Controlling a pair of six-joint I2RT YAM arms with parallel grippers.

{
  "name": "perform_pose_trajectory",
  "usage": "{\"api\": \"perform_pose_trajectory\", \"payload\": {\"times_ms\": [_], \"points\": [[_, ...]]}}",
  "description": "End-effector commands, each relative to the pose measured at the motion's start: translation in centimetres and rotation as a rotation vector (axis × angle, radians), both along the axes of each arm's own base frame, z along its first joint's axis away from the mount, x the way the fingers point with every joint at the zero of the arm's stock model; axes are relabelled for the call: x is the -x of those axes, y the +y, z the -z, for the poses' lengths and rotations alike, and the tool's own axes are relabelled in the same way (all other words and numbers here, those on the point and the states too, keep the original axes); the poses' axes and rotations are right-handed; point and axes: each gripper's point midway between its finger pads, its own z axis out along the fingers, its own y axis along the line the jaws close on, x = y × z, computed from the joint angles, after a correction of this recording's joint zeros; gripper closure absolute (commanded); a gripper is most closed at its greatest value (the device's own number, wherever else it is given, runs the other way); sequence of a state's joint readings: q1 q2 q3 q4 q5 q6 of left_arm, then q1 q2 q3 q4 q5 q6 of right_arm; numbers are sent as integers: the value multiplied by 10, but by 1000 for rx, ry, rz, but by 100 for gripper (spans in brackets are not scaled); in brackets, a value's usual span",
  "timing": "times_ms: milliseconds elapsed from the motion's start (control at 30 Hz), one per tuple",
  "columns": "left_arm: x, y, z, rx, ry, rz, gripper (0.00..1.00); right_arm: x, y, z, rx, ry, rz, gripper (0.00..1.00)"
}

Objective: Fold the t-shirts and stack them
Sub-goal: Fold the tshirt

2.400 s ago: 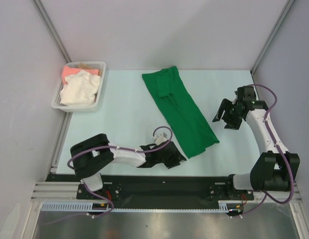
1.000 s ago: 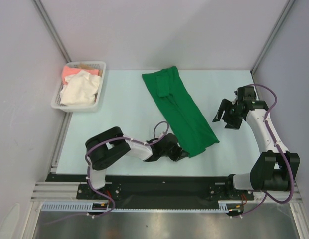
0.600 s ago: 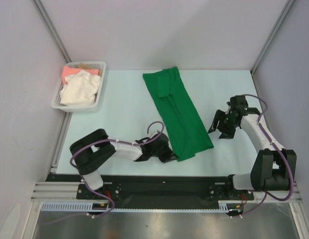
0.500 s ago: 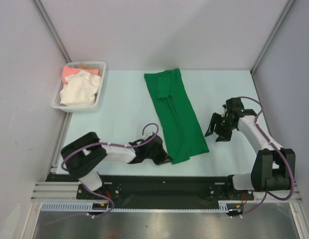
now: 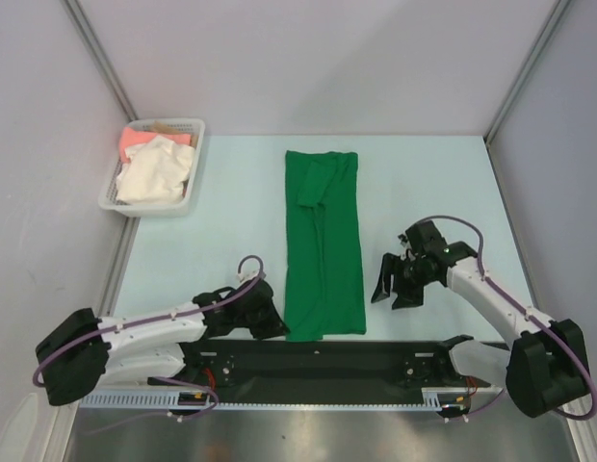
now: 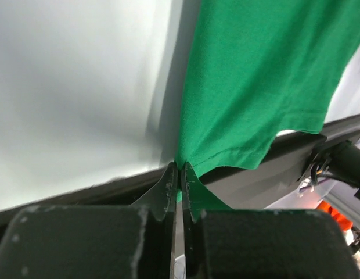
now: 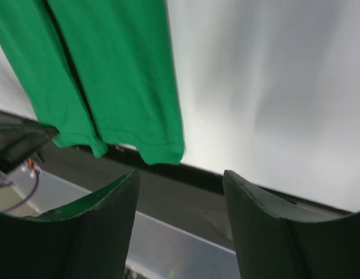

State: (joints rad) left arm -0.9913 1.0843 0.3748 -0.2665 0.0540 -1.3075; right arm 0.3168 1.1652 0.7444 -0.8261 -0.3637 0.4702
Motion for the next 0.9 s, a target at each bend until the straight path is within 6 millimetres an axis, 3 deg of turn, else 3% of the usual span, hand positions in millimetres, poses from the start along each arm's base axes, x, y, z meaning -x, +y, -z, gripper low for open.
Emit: {"api": "perform_pose_trajectory", "payload": {"times_ms": [0,200,300,433,567,667,867], "points": [[7,22,6,-65,-14,21,94,31,20,2,-70,76,-18,35],[3,21,-4,-34,-46,0,54,70,41,23,-111,155,-89,38],[-1,27,-11,-23,-75,-34,47,80,46,34,-127,184,-107,40],[-3,31,-17,-8,-111,-46,51,70,47,39,-109,131,-104,45],[-10,14,-26,71,-162,-17,54,61,50,41,-117,90,-96,52],[-8,16,-13,27,-123,-16,61,53,51,44,-113,59,-87,60],[-7,20,-4,-31,-103,2,59,52,49,54,-98,77,-92,64]]}}
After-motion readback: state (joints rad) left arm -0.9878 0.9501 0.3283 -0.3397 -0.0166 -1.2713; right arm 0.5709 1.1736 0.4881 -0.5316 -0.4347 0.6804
